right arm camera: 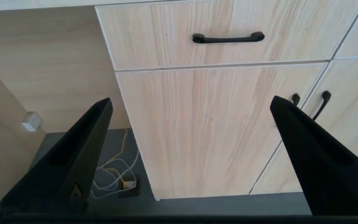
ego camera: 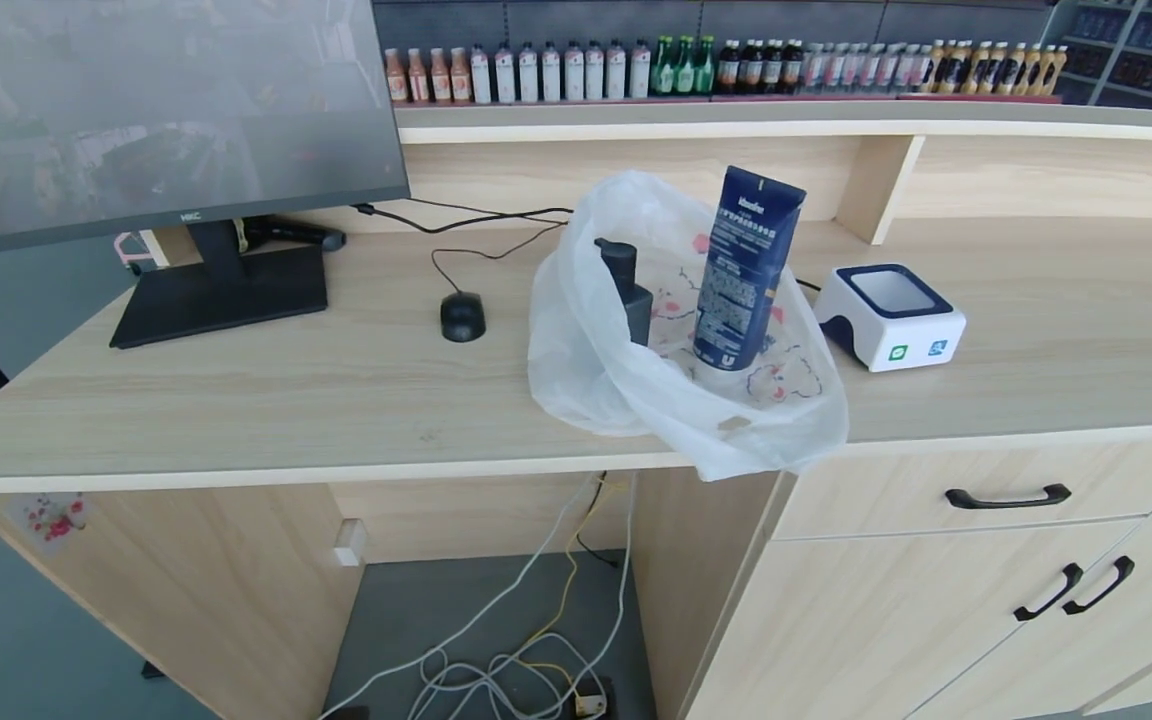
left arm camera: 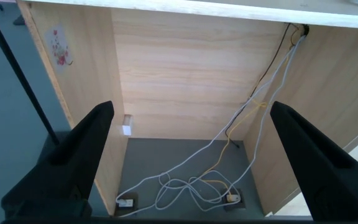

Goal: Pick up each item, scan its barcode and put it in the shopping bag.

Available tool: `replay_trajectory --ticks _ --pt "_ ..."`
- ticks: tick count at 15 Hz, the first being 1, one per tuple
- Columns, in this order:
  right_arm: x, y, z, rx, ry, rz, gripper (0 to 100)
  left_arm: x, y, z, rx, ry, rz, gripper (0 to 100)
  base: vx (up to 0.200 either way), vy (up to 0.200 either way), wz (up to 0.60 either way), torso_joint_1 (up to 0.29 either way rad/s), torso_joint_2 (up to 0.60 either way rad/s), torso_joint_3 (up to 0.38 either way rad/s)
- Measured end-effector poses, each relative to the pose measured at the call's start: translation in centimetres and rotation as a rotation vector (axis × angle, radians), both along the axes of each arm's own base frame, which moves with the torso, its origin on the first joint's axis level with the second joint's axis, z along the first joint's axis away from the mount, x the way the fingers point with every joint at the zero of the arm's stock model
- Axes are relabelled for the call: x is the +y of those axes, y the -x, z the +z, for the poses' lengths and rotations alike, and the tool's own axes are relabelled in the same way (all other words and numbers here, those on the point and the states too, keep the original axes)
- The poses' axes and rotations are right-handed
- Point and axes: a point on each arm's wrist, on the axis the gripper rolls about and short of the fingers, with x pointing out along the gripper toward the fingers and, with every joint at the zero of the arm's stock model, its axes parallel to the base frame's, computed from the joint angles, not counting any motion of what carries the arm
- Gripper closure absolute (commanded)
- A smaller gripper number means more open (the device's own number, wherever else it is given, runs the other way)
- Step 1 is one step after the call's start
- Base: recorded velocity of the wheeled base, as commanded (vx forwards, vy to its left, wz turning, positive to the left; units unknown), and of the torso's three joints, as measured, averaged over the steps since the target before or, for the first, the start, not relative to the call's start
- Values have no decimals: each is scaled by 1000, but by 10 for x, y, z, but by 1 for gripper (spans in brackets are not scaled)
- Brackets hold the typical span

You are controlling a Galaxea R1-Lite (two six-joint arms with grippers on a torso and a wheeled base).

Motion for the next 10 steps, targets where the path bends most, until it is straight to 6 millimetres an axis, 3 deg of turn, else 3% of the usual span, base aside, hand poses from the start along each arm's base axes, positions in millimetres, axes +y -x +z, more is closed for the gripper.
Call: replay_trajectory --ticks 10 --pt "0 0 0 0 3 1 0 0 0 0 0 7 0 0 0 -200 0 3 3 0"
